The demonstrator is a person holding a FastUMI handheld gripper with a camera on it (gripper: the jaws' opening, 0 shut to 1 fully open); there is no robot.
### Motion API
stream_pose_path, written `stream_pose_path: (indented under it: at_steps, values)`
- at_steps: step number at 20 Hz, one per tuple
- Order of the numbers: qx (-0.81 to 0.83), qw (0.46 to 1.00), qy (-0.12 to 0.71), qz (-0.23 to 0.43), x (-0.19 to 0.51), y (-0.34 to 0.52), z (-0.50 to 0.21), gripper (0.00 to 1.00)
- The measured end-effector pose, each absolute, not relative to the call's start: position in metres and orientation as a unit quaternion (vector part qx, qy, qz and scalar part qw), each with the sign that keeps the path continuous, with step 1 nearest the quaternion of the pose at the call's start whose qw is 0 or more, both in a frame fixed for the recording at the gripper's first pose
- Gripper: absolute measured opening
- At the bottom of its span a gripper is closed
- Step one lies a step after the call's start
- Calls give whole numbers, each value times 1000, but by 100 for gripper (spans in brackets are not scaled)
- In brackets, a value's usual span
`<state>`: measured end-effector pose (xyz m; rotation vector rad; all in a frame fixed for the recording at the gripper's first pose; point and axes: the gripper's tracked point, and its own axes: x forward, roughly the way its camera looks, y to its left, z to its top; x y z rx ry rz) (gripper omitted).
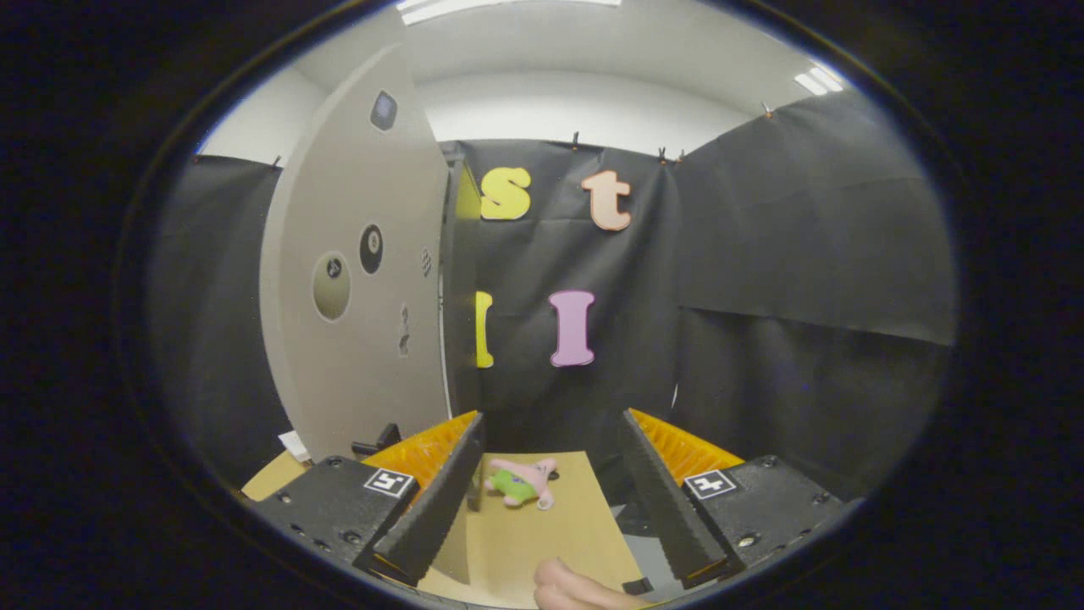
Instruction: Open the shoe cabinet door, grab the shoes and put them into the shoe cabinet, then close the shoe cabinet door.
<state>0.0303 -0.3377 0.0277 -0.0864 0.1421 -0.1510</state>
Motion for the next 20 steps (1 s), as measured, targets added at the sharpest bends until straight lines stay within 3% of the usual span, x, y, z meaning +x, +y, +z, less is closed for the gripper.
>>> stream_pose_path:
  at_steps: [7,13,20]
  values:
    - [-67,991,112,-20,51,-316,-23,100]
    - [-129,987,86,-47,52,-297,-22,95]
    - [-106,987,117,-41,49,-234,-38,93]
